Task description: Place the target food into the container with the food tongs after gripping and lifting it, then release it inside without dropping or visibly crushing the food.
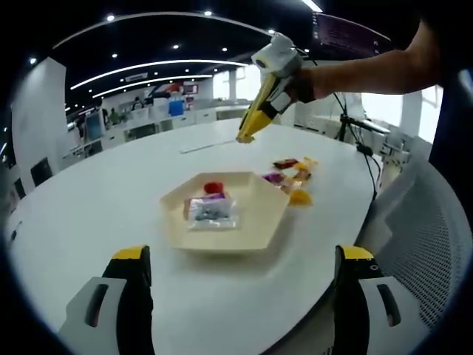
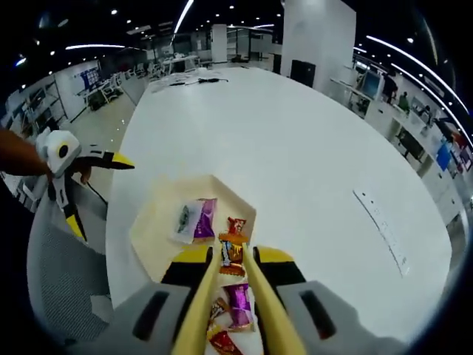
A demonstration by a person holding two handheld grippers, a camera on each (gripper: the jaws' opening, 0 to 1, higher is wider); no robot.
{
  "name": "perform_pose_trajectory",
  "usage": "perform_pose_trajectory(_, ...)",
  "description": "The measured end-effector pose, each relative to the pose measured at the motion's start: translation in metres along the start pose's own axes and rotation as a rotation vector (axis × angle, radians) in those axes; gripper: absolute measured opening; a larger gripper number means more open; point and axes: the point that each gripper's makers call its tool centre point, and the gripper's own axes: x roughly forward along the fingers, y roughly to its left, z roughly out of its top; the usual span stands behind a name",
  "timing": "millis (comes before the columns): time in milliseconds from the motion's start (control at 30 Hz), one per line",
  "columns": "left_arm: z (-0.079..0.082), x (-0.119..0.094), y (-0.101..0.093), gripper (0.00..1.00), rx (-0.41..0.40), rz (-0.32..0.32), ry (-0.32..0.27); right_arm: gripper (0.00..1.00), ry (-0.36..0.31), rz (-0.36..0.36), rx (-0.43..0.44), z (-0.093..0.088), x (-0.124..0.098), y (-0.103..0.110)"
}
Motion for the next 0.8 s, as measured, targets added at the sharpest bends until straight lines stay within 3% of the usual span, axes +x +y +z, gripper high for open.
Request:
perform_pose_trajectory(467,0.0,-0.001,0.003,1.0,-0.005,0.011,-0.005,0.21,0.009,0.03,-0.039,0.025,0.03,0.013)
perform_pose_trajectory(667,0.001,-0.001,0.003,1.0,-0.004,0.014,-0.007,0.22,0.012,0.059,-0.03,0.026,0.034,0.019)
perform_pose_trajectory(800,0.001,-0.001,0.004,1.0,-0.005,0.016,-0.008,0.24,-0.022,0.051,-0.048,0.031,0.034,0.018)
